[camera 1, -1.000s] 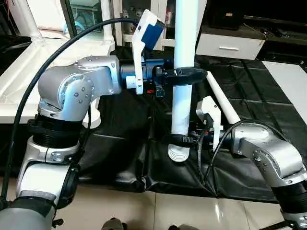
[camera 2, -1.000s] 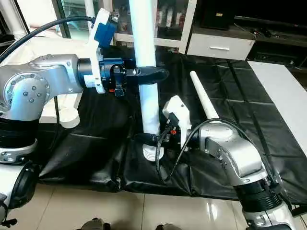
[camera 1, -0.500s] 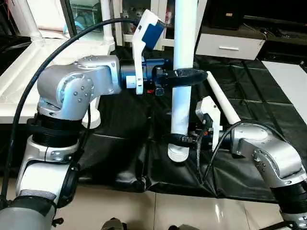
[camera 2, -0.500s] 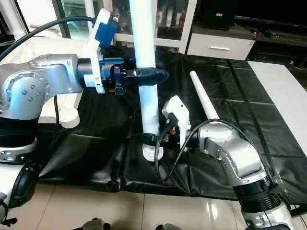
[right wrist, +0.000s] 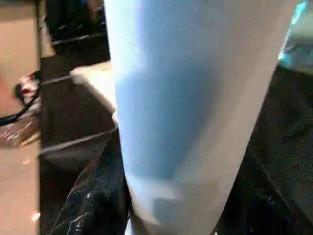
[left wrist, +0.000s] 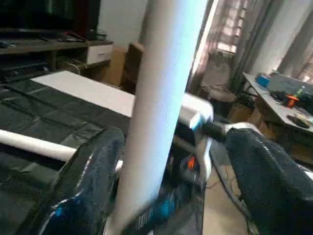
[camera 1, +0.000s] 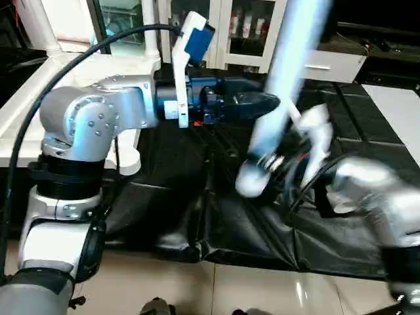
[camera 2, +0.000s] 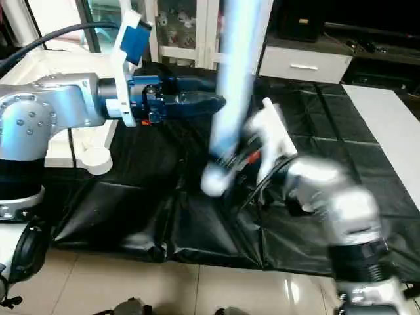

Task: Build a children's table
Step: Pick table leg

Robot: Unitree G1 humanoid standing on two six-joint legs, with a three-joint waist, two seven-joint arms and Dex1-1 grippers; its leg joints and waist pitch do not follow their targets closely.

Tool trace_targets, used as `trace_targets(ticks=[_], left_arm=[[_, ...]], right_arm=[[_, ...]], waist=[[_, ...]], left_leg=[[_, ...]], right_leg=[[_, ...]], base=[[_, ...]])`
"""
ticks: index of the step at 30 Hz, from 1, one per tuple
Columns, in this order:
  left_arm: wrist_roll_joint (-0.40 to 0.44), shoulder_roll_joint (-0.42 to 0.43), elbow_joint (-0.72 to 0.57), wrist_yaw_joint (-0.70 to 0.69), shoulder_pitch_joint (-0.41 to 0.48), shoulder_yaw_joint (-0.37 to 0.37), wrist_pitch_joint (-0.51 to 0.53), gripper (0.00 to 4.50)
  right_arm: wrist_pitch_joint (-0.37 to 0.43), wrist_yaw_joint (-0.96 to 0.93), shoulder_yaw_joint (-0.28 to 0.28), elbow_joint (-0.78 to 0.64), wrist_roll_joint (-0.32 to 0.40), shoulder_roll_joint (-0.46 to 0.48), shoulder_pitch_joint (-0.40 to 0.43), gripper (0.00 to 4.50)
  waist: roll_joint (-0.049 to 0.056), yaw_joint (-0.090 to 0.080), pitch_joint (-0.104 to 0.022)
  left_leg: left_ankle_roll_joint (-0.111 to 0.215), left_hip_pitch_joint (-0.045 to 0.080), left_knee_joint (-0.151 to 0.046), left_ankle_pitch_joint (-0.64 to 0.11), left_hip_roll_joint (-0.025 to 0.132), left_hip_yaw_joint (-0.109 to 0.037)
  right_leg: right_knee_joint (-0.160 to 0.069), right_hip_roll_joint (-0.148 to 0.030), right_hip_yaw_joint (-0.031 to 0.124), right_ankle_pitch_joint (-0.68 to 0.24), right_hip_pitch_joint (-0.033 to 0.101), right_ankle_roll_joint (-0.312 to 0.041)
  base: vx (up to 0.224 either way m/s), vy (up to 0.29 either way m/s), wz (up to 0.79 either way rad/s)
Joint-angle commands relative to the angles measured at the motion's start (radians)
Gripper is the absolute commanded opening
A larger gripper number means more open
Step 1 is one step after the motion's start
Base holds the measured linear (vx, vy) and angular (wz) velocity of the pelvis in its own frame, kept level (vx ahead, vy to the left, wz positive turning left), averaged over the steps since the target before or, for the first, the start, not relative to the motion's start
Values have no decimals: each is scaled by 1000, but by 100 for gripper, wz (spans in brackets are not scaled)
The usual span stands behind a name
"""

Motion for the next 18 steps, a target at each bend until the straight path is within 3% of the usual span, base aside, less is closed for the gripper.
trace_targets(ticks=[1,4,6,8,9,10,11,12,13,14,15,16,17,18], left_arm=[[13,21,-23,7,17,5,-5,411],[66,48,-62,42,56,-10,-42,445],[117,53,-102,137,100,-4,-37,445],[139,33,-140,212,138,19,-39,445],[153,13,-168,262,166,39,-47,445],[229,-40,-281,390,277,61,-128,445],[239,-43,-288,401,286,59,-135,445],[281,-56,-317,447,323,53,-165,445],[347,-80,-346,512,382,37,-228,445],[390,-97,-361,555,420,26,-269,445],[440,-120,-376,605,485,13,-329,445],[494,-121,-375,650,543,-11,-382,445],[509,-119,-373,663,558,-19,-396,445],[535,-115,-365,680,580,-32,-424,445]], right_arm=[[-15,-12,-49,20,7,-18,-5,187],[-36,-53,-64,26,-25,-29,2,187],[-47,-116,-70,8,-57,-14,16,187],[-67,-169,-68,-10,-94,1,32,187],[-89,-212,-64,-18,-131,11,42,187],[-124,-330,-74,-56,-198,54,80,187],[-121,-341,-75,-59,-202,57,82,187],[-110,-387,-79,-72,-220,72,93,187],[-101,-435,-78,-91,-240,89,110,187],[-96,-467,-75,-102,-255,97,121,187],[-125,-519,-89,-133,-272,129,138,187],[-135,-551,-77,-150,-302,137,147,187],[-135,-558,-72,-154,-311,137,148,187],[-132,-567,-64,-156,-322,136,150,187]], waist=[[7,3,-90],[12,4,-91],[22,2,-93],[21,0,-95],[17,-1,-96],[3,-4,-94],[3,-5,-93],[7,-4,-93],[-13,-11,-94],[-3,-9,-93],[-13,-14,-93],[-8,-17,-89],[-9,-21,-91],[-10,-28,-88]], left_leg=[[-12,16,-72,-243,25,-4],[-10,15,-73,-233,26,-4],[-18,14,-74,-235,28,-6],[-18,14,-72,-238,24,-4],[-24,12,-72,-226,28,-4],[-22,10,-72,-223,25,0],[-24,6,-76,-210,30,-3],[-23,9,-75,-217,28,-3],[-15,10,-75,-223,27,0],[-14,13,-74,-235,21,0],[-11,13,-74,-239,23,1],[-14,6,-79,-240,23,-2],[-15,12,-77,-265,22,-4],[-15,10,-79,-280,19,-2]], right_leg=[[-82,-72,38,-388,58,-157],[-82,-73,38,-397,57,-148],[-79,-72,38,-390,56,-145],[-82,-70,37,-403,56,-137],[-79,-70,38,-391,57,-138],[-86,-70,36,-410,56,-130],[-85,-72,35,-416,58,-119],[-87,-71,35,-442,54,-107],[-96,-67,33,-473,52,-79],[-98,-66,32,-512,47,-51],[-101,-65,32,-523,44,-38],[-105,-66,31,-533,46,-15],[-107,-63,28,-557,38,5],[-111,-59,27,-570,38,16]], base=[[0,0,0],[0,0,0],[0,0,0],[0,0,0],[0,0,0],[0,0,0],[0,0,0],[0,0,0],[0,0,0],[0,0,0],[0,0,0],[0,0,0],[0,0,0],[0,0,0]])
